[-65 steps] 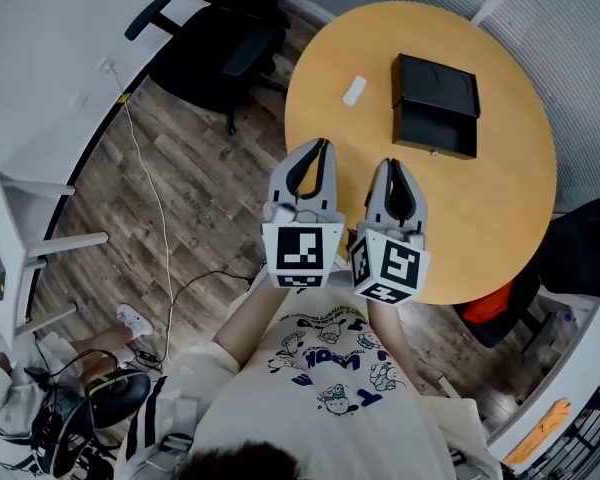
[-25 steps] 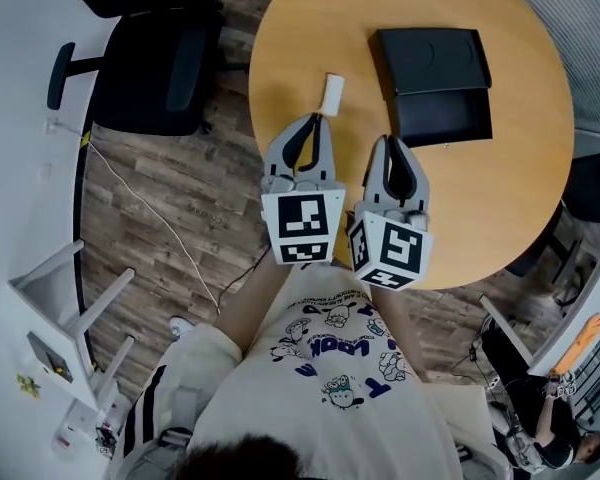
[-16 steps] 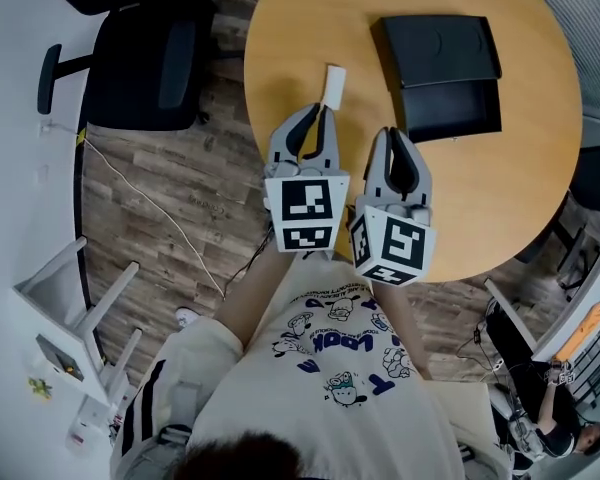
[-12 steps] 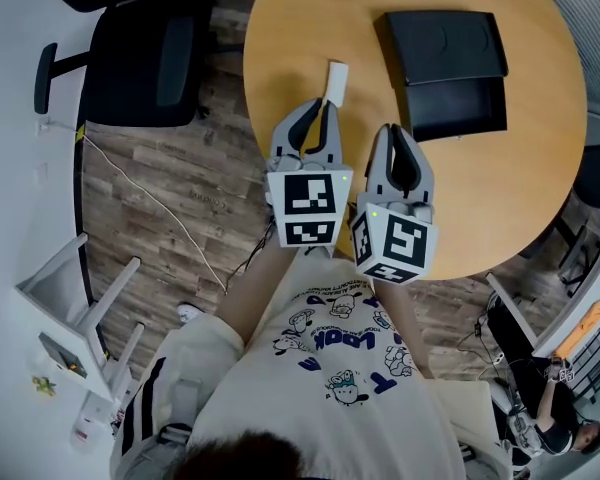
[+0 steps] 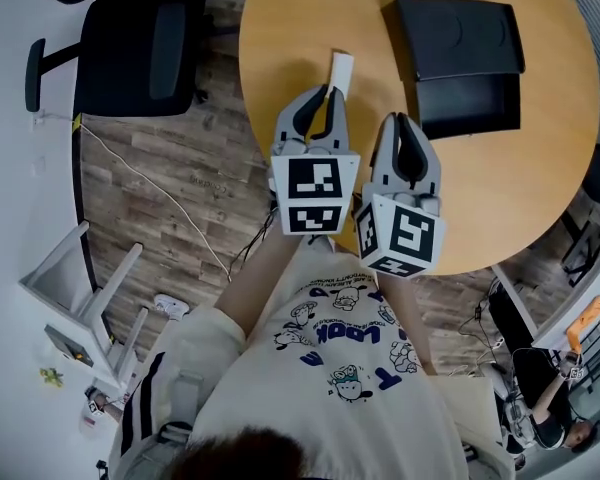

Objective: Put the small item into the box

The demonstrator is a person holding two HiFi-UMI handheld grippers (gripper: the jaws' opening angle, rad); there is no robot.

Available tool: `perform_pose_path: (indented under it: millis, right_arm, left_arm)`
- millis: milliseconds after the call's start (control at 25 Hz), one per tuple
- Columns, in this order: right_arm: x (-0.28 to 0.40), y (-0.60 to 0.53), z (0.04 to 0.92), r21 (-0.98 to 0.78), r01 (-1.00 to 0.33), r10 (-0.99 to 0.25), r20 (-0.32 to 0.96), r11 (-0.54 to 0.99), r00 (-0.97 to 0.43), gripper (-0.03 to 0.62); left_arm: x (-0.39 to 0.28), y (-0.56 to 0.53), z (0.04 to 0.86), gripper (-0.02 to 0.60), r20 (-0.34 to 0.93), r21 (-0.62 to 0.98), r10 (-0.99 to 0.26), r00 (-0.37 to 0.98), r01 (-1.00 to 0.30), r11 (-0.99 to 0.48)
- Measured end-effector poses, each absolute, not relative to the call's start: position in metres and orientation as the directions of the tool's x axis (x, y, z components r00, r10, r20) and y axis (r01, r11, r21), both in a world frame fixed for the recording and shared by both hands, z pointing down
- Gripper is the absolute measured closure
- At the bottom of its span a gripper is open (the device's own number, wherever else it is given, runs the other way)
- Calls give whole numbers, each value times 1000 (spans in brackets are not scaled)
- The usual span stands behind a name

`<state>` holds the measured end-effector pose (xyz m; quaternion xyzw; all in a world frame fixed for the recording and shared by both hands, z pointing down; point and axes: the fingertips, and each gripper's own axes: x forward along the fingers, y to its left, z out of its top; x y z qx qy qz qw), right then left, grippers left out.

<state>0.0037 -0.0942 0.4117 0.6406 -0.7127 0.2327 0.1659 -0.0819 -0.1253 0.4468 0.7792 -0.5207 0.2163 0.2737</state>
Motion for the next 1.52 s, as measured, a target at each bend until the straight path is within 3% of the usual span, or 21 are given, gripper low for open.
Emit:
perform_pose_path:
  millis: [200,320,840,1520]
  right_arm:
    - [4,-99,418,-124,-990,-822,555,69,-127,548]
    - [6,-101,422,-127,-990,-814,567,66,-127,548]
    - [19,-96,444,-134,-990,-782,612,42,-116,548]
    - [22,-84,456,-131,-991,-760,642,18,-98,548]
  left_arm:
    - [-80,-131,455,561,642,218,-670,373,-926,-307]
    - [-80,-133,460,497,655,230,-656,375,-926,-300]
    - [-65,-135,493,443,709,248,-587,390,-918,-310]
    - [-65,-130,519,420,758,275,-517,397,-914,-299]
